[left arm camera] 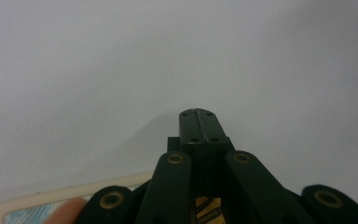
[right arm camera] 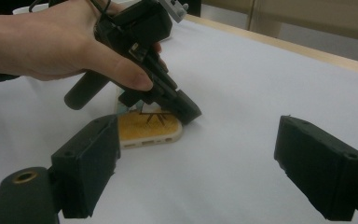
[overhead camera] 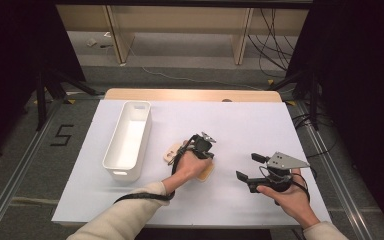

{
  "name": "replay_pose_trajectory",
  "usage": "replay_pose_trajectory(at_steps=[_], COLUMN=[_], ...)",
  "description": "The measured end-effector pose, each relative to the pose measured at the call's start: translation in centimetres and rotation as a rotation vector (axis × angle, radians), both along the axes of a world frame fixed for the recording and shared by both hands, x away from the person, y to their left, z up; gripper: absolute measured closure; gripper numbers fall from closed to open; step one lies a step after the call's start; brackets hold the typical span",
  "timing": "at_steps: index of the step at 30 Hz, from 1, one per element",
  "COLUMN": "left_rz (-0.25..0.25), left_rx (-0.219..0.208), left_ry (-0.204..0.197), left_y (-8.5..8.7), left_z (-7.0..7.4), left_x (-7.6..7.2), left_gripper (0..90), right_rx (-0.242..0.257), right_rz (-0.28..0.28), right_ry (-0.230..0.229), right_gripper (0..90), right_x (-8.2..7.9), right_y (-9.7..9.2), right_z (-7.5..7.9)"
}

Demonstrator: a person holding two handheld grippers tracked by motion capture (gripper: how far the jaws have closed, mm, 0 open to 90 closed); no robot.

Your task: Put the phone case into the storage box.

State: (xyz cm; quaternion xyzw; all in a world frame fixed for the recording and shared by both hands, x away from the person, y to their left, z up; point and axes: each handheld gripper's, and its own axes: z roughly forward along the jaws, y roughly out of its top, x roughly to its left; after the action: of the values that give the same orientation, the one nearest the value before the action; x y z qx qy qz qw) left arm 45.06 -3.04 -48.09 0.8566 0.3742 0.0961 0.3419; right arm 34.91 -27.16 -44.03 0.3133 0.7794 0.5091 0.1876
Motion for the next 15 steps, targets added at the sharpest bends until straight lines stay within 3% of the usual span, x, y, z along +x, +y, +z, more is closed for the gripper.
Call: replay_pose_trajectory(at_steps=[15], left_rz=[-0.065], left_rx=[0.046], left_ry=[0.038], left_y=[0.6], left_z=[0.4], left_x=[-1.7], left_gripper=[89.9], right_rx=[-0.001], right_rz=[-0.006], right_ry=[0.001], right_gripper=[15.3], right_x=[0.0], right_y=[-0.1], right_z=[0.0])
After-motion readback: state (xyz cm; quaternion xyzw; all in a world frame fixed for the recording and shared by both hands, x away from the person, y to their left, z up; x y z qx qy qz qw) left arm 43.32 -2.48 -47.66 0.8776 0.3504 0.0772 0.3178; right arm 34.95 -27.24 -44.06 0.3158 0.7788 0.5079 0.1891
